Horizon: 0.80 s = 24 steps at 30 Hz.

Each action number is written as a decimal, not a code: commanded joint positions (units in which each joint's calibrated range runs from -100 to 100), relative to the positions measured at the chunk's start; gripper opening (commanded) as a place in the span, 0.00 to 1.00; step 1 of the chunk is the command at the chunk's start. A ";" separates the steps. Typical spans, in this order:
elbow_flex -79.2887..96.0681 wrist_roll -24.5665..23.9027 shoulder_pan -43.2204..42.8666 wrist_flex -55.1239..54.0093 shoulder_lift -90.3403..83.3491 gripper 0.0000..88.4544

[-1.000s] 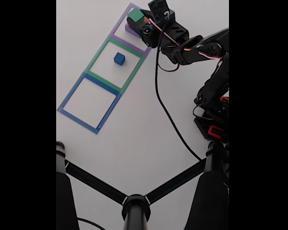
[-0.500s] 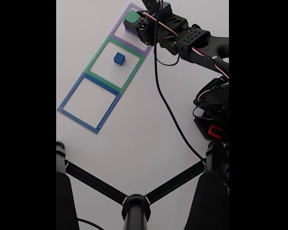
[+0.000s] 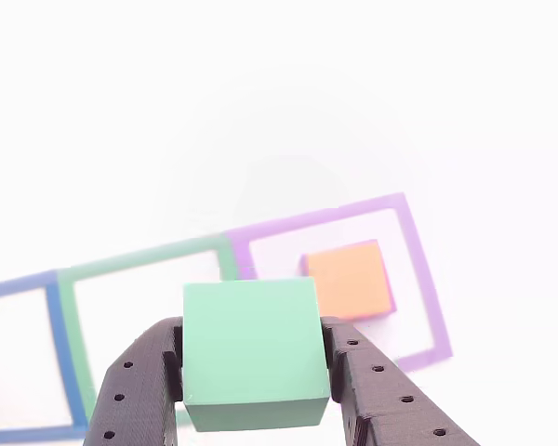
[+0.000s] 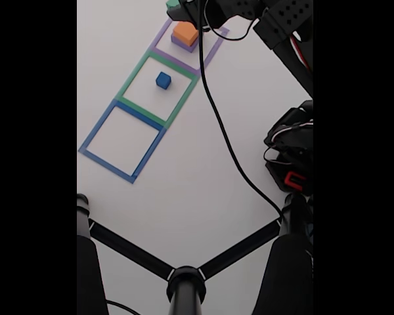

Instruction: Tower of hanoi

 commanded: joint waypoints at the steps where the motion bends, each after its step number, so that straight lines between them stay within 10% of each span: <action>1: -16.33 0.00 -2.99 13.83 -2.74 0.08; 24: -12.96 0.00 -25.56 19.34 -9.80 0.09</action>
